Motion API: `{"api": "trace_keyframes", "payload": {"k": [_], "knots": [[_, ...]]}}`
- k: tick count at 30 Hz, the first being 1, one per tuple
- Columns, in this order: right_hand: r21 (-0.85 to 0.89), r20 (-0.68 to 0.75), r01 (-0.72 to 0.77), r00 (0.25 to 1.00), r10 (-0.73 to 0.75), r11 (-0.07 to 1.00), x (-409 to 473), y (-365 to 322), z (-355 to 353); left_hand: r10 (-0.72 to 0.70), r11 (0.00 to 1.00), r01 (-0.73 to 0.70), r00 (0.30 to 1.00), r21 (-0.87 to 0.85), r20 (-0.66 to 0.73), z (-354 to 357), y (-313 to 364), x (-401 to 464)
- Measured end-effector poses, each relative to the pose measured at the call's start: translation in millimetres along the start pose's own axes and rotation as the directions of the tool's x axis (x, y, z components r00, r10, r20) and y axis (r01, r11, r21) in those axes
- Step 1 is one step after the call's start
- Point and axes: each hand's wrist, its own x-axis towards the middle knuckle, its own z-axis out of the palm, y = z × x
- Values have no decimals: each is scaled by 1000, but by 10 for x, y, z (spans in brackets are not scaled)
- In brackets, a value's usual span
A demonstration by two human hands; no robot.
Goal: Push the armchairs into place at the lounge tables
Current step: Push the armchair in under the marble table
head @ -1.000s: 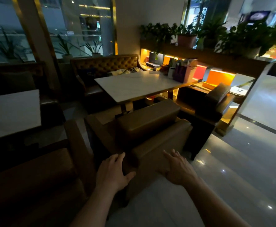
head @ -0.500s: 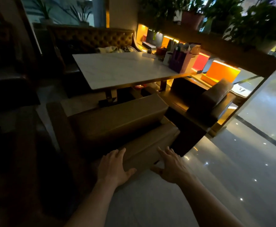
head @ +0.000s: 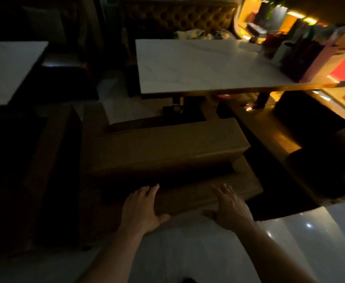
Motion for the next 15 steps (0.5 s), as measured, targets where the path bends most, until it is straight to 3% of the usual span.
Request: {"api": "trace_keyframes", "payload": {"k": [11, 15], "knots": [[-128, 160, 252, 960, -231, 959, 1179, 535, 281, -156, 987, 153, 987, 52, 43, 577, 179, 661], [-174, 139, 276, 957, -254, 945, 1273, 542, 363, -171, 983, 168, 985, 73, 33, 691, 114, 721]]}}
